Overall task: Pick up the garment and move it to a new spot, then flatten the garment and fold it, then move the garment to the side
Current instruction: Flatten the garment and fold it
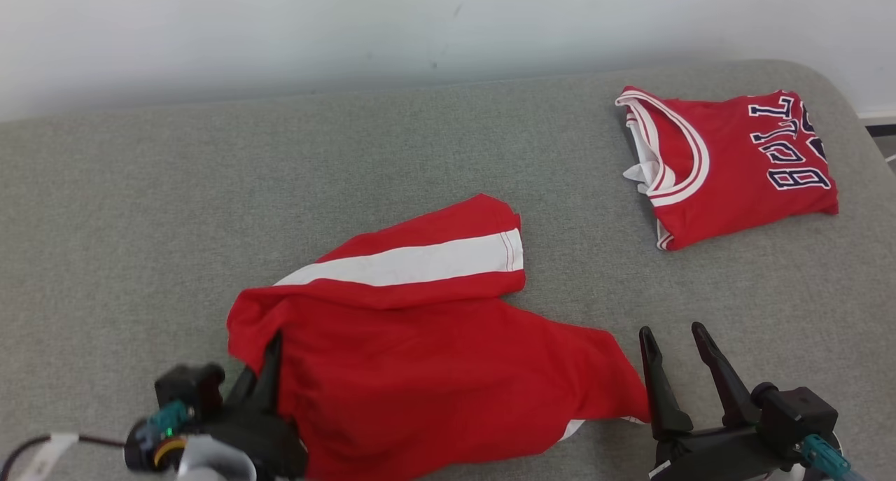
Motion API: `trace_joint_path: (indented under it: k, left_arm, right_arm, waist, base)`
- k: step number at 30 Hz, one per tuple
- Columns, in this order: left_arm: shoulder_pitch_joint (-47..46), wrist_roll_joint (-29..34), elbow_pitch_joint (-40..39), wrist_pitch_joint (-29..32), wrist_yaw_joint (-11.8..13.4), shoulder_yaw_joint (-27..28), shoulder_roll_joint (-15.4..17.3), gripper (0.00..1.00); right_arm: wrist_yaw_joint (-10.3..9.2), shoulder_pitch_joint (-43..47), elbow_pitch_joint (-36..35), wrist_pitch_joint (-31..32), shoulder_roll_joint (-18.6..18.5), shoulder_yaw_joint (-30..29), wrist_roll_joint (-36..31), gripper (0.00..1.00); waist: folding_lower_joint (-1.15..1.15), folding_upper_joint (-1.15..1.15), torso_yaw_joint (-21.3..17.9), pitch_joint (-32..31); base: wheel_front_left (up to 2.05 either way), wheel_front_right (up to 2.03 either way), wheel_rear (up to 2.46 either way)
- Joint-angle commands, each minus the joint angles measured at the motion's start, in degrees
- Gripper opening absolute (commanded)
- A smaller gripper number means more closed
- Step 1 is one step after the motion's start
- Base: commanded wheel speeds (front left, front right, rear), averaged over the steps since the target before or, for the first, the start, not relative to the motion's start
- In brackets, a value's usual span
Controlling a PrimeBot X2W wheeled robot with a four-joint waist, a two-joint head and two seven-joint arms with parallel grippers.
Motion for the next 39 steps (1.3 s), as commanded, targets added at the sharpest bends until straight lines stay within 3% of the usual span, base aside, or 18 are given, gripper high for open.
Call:
trace_joint_path:
  k: [1,7,14,22,33,34,35,36,39]
  left_arm:
    - [-1.37,0.83,-0.8,0.16,-0.29,-0.02,0.93,0.0]
    - [-7.68,1.81,-6.24,5.67,-2.59,-1.6,4.43,0.0]
    - [-15.82,0.97,-8.11,12.97,-5.6,-3.06,8.99,0.0]
    - [-23.59,-0.81,-2.64,15.46,-6.82,-3.85,12.38,0.0]
    - [-32.11,-2.13,12.83,10.73,-7.34,-7.55,12.79,0.0]
    - [-32.59,-1.95,14.19,10.01,-7.32,-8.33,12.91,0.17]
    - [-32.96,-2.31,15.42,9.19,-7.35,-8.84,12.75,0.49]
    - [-33.06,-3.01,16.53,8.3,-7.37,-9.11,12.47,1.0]
    - [-32.83,-4.13,18.65,6.07,-7.4,-11.18,12.36,1.0]
  right_arm:
    - [0.01,-0.66,0.1,-0.18,0.0,0.12,-0.34,1.0]
    - [0.01,-1.91,0.62,-0.23,-0.49,1.25,-0.08,1.0]
    - [0.01,-7.4,3.19,-1.43,-1.16,4.17,1.05,1.0]
    - [0.01,-13.17,9.44,-4.65,0.36,6.59,1.97,1.0]
    - [0.01,-16.7,15.89,-6.93,1.6,8.05,2.39,1.0]
    - [0.01,-16.96,16.25,-7.06,1.67,8.16,2.31,1.0]
    - [0.01,-17.1,16.61,-7.17,1.72,8.13,2.21,1.0]
    - [0.01,-17.07,16.88,-7.2,1.76,8.09,2.12,1.0]
    - [0.01,-16.43,17.47,-7.28,1.6,7.68,1.82,1.0]
  waist:
    - [0.0,0.0,0.33,-0.07]
    - [0.0,0.0,0.72,0.75]
    - [0.0,0.0,-1.81,4.34]
    - [0.0,0.0,-5.74,8.0]
    - [0.0,0.0,-8.22,9.19]
    - [0.0,0.0,-8.28,9.04]
    - [0.0,0.0,-8.24,8.83]
    - [0.0,0.0,-8.09,8.56]
    - [0.0,0.0,-7.08,7.39]
  base:
    - [0.0,0.0,0.0]
    - [0.0,0.0,0.0]
    - [0.0,0.0,0.0]
    - [0.0,0.0,0.0]
    - [0.0,0.0,0.0]
    - [0.0,0.0,0.0]
    - [0.0,0.0,0.0]
    - [0.0,0.0,0.0]
    - [0.0,0.0,0.0]
